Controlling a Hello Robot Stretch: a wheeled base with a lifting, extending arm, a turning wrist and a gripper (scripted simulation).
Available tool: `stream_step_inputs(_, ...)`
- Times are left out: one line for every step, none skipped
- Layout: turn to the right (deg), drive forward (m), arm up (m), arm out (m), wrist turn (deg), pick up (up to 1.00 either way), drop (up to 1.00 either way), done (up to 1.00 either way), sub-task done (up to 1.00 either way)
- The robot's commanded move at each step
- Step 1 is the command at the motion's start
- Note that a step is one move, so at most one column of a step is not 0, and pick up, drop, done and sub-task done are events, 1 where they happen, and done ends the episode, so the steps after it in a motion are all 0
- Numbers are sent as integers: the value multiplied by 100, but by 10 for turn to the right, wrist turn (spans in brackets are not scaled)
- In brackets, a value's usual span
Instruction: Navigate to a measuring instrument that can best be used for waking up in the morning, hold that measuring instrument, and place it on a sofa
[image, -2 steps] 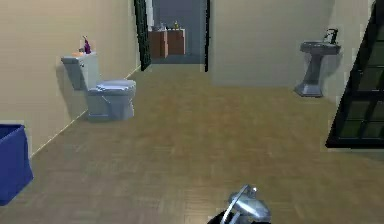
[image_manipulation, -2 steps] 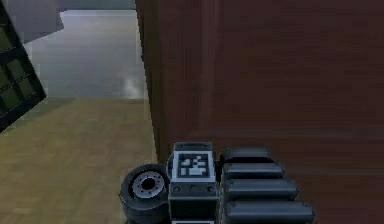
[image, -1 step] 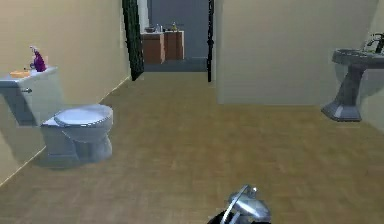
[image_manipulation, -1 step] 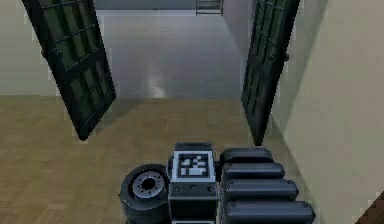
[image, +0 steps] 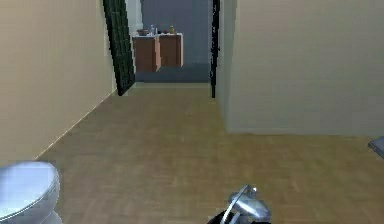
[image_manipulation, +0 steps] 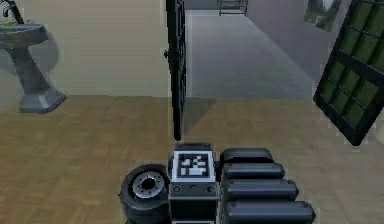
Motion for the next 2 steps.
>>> stream_step_inputs(0, 100, 0, 0, 0, 0, 0, 0, 0)
stream_step_inputs(0, 100, 0, 0, 0, 0, 0, 0, 0)
